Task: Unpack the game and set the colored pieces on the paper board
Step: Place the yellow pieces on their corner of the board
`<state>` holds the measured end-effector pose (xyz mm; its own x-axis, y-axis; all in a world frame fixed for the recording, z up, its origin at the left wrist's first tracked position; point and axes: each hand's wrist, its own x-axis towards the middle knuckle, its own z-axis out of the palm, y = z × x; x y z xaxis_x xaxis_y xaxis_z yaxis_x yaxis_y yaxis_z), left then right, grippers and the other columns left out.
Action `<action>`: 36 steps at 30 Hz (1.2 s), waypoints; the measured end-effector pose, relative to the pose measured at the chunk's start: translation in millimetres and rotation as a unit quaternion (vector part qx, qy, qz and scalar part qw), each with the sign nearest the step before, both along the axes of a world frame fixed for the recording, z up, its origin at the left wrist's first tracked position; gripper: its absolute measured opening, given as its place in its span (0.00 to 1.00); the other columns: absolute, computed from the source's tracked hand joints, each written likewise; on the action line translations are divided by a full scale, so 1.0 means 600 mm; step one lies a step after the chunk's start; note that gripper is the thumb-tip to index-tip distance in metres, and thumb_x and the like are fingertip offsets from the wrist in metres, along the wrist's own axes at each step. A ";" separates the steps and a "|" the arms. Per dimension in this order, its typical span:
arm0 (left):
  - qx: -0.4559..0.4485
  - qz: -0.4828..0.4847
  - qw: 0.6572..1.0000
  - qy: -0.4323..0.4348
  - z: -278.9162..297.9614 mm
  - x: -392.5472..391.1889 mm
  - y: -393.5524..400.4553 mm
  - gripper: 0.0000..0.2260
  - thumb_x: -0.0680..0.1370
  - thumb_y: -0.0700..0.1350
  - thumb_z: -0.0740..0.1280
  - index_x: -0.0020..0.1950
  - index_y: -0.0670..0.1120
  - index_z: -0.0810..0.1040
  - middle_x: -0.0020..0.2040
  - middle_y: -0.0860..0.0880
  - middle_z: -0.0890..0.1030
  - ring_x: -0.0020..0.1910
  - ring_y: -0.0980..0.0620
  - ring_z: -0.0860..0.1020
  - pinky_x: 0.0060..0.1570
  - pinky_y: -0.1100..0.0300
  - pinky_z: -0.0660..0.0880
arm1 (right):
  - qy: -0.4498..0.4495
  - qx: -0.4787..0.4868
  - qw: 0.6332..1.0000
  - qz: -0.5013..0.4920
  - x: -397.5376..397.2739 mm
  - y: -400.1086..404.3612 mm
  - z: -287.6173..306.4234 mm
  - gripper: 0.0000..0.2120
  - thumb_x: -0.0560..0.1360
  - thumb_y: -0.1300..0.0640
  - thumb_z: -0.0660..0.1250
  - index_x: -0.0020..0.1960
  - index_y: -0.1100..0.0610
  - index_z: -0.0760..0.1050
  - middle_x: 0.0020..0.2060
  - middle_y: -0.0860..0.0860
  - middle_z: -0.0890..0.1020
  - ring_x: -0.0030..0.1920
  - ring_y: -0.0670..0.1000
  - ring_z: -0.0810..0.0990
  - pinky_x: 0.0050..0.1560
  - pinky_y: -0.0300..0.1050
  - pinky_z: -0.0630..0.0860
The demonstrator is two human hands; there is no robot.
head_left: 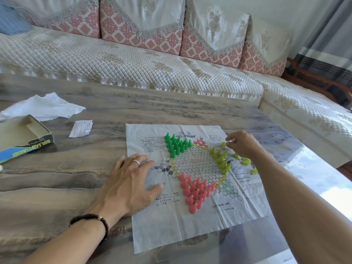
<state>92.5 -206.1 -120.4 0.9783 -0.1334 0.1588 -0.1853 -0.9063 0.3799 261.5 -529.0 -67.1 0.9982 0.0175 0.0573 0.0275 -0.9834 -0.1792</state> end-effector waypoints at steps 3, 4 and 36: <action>-0.005 0.001 1.000 -0.001 -0.001 0.000 0.000 0.35 0.70 0.68 0.51 0.74 0.55 0.62 0.76 0.54 0.61 0.76 0.56 0.52 0.75 0.52 0.47 | 0.003 -0.008 1.000 -0.012 0.004 0.007 -0.012 0.10 0.75 0.49 0.70 0.55 0.49 0.81 0.51 0.52 0.84 0.53 0.55 0.80 0.54 0.57 0.77; -0.007 0.002 1.000 -0.002 -0.002 -0.001 0.000 0.35 0.70 0.68 0.52 0.74 0.55 0.62 0.76 0.54 0.61 0.76 0.56 0.52 0.75 0.52 0.46 | -0.004 0.001 1.000 -0.017 0.005 0.009 -0.013 0.12 0.74 0.49 0.70 0.56 0.49 0.81 0.51 0.52 0.84 0.52 0.55 0.80 0.54 0.57 0.77; 0.002 0.001 1.000 -0.017 0.002 0.000 -0.002 0.38 0.66 0.69 0.48 0.73 0.55 0.65 0.74 0.54 0.64 0.75 0.56 0.56 0.74 0.54 0.48 | -0.053 0.066 0.996 0.028 -0.086 -0.015 0.031 0.06 0.72 0.63 0.68 0.38 0.58 0.81 0.32 0.47 0.81 0.31 0.46 0.77 0.35 0.44 0.78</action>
